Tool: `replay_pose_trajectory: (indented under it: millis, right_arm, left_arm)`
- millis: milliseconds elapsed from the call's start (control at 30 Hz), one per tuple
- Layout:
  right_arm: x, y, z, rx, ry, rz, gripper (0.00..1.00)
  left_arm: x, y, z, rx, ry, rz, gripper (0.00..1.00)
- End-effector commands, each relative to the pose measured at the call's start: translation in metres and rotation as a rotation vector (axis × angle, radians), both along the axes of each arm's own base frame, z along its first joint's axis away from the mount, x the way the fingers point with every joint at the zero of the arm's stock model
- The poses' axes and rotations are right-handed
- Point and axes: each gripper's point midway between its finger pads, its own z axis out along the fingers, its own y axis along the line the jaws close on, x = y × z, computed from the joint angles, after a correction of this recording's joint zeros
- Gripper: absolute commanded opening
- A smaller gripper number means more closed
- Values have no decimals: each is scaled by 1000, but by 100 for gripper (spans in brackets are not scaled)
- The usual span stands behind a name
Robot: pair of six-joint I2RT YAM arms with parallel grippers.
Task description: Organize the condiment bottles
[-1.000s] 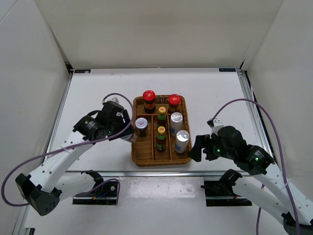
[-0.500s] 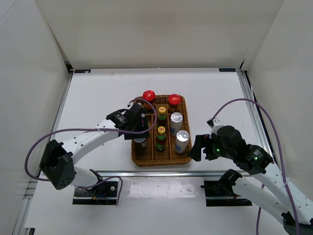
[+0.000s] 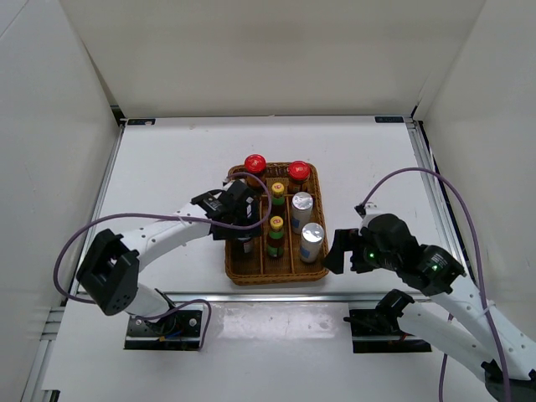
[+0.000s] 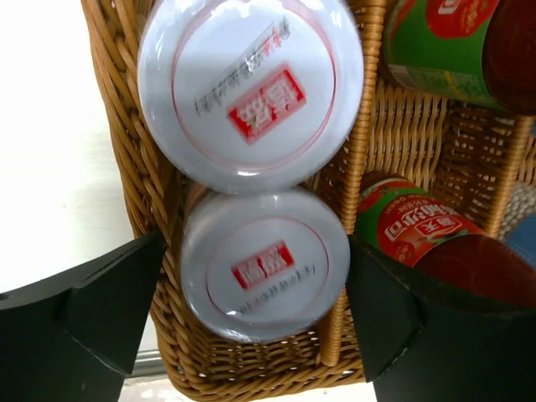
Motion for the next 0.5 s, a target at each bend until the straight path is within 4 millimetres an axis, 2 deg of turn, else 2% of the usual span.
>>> replay_pose_trajectory:
  millis: [0, 67, 133, 167, 300, 333, 367, 433, 467]
  right_arm:
    - [4, -3, 16, 18, -26, -42, 100]
    - [4, -3, 20, 25, -33, -43, 100]
    - [5, -7, 20, 13, -29, -66, 100]
    - [6, -6, 30, 31, -47, -67, 100]
    - [16, -13, 44, 16, -78, -136, 100]
    - [18, -13, 45, 6, -71, -150, 100]
    - [17, -14, 46, -2, -64, -150, 100]
    - [20, -14, 53, -2, -72, -157, 100]
    - [19, -12, 51, -6, -59, -149, 100]
  left_arm:
    - [0, -2, 17, -46, -42, 9, 100]
    - [-2, -2, 25, -61, -47, 5, 100]
    - [-4, -4, 51, -100, -86, -4, 100]
    - [-4, -4, 63, -120, -108, -5, 100]
    - [-3, 4, 140, -234, -291, -13, 100]
    - [-8, 12, 168, -273, -372, -28, 100]
    - [-9, 17, 186, -296, -432, -33, 100]
    - [-5, 40, 218, -260, -592, -34, 100]
    - [-9, 58, 243, -268, -693, -9, 100]
